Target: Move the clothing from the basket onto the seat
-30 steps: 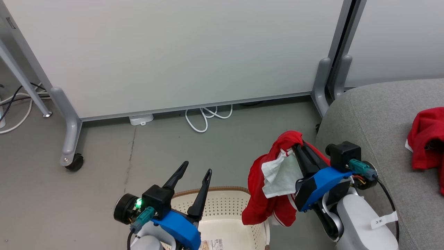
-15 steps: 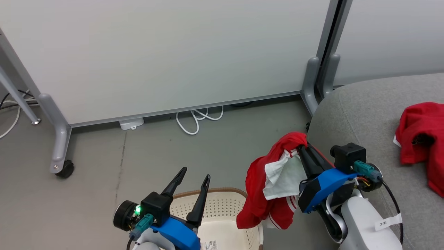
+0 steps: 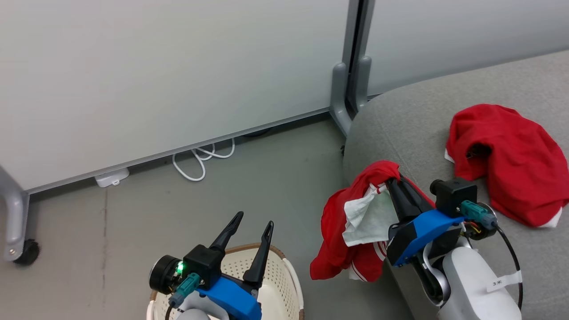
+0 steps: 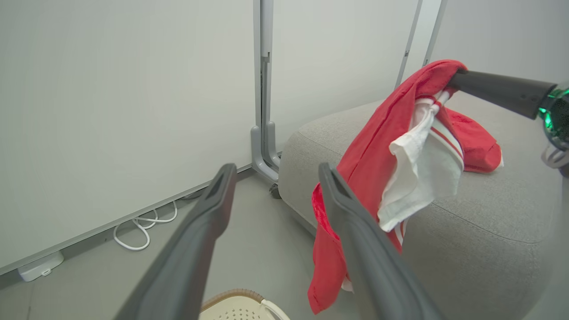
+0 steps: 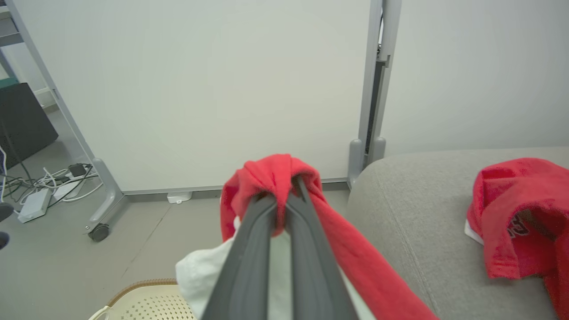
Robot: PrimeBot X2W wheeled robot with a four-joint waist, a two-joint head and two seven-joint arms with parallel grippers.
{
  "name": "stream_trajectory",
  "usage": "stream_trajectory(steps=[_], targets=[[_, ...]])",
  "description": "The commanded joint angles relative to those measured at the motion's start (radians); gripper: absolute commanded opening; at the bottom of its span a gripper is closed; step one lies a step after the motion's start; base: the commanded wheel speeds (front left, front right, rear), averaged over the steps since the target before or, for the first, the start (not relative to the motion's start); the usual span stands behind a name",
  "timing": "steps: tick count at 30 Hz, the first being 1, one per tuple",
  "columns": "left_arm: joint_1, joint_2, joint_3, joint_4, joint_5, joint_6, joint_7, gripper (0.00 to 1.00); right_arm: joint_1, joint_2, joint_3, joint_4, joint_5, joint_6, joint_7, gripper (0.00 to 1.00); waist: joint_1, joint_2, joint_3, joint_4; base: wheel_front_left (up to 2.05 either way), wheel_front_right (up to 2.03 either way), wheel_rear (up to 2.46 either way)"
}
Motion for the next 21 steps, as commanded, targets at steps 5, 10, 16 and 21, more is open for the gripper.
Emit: stream_trajectory(steps=[5, 10, 16, 21], targets=[[-0.007, -0.003, 0.01, -0.002, 0.01, -0.008, -0.004, 1.0, 0.014, -0.001, -0.017, -0.018, -0.011, 0.0, 0.004, 0.0, 0.0, -0.0001, 0.013, -0.1, 0.0, 0.0, 0.0], [-0.004, 0.003, 0.015, -0.006, 0.01, -0.009, -0.004, 1.0, 0.024, -0.001, -0.026, -0.032, -0.016, 0.0, 0.007, 0.0, 0.0, -0.0001, 0.021, -0.162, 0.0, 0.0, 0.0], [-0.008, 0.008, 0.013, -0.014, 0.013, -0.006, -0.004, 1.0, 0.034, -0.001, -0.05, -0.042, -0.013, 0.0, 0.007, 0.0, 0.0, -0.0001, 0.035, -0.218, 0.0, 0.0, 0.0], [-0.02, 0.01, 0.009, -0.017, 0.016, -0.006, -0.004, 1.0, 0.04, -0.001, -0.053, -0.05, -0.005, 0.0, 0.004, 0.0, 0.0, -0.0001, 0.047, -0.248, 0.0, 0.0, 0.0]])
